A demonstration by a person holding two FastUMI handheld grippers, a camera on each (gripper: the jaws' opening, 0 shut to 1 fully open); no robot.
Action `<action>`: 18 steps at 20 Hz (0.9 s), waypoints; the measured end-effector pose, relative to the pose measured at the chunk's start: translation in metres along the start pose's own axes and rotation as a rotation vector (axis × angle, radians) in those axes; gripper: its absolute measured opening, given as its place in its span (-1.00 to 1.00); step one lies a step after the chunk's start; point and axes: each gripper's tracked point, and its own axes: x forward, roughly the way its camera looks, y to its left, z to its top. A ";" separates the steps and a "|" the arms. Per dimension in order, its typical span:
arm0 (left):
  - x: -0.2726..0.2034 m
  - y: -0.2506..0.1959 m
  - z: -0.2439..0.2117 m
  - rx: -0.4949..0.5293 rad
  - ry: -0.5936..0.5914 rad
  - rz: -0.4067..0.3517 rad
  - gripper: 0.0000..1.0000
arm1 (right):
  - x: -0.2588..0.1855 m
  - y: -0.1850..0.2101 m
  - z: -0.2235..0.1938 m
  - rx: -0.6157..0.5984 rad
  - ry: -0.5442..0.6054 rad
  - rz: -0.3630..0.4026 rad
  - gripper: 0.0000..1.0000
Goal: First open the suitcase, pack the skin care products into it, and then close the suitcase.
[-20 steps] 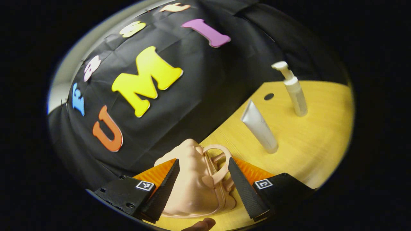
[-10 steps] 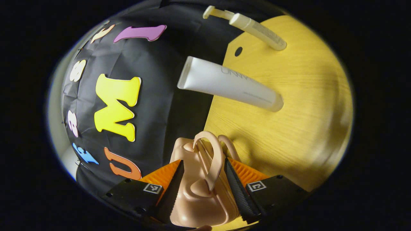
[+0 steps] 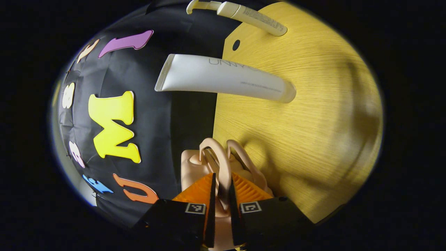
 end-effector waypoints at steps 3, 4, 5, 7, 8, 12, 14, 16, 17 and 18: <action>0.000 0.007 -0.003 0.046 -0.010 0.019 -0.75 | -0.009 0.008 0.017 0.016 -0.021 0.011 0.59; -0.002 0.009 -0.004 0.042 -0.011 0.023 -0.79 | -0.013 0.007 0.019 0.005 -0.031 0.007 0.59; -0.003 0.013 -0.005 0.033 -0.014 0.027 -0.84 | -0.016 0.007 0.020 -0.005 -0.040 0.000 0.59; -0.006 0.019 -0.010 -0.006 -0.015 0.033 -0.88 | -0.026 0.007 0.020 -0.012 -0.052 -0.013 0.58; -0.008 0.023 -0.010 -0.021 -0.022 0.027 -0.89 | -0.028 0.007 0.020 -0.019 -0.050 -0.026 0.59; -0.023 0.048 -0.013 -0.107 -0.056 0.036 -0.94 | -0.036 0.020 0.026 -0.021 -0.050 -0.041 0.59; -0.030 0.066 -0.016 -0.158 -0.071 0.035 -0.94 | -0.037 0.029 0.031 -0.040 -0.062 -0.045 0.58; -0.034 0.084 -0.025 -0.223 -0.077 0.039 -0.94 | -0.038 0.044 0.040 -0.040 -0.072 -0.034 0.59; -0.036 0.095 -0.032 -0.258 -0.082 0.045 -0.94 | -0.037 0.052 0.042 -0.041 -0.072 -0.027 0.58; -0.037 0.107 -0.037 -0.301 -0.089 0.054 -0.94 | -0.036 0.060 0.043 -0.046 -0.071 -0.018 0.59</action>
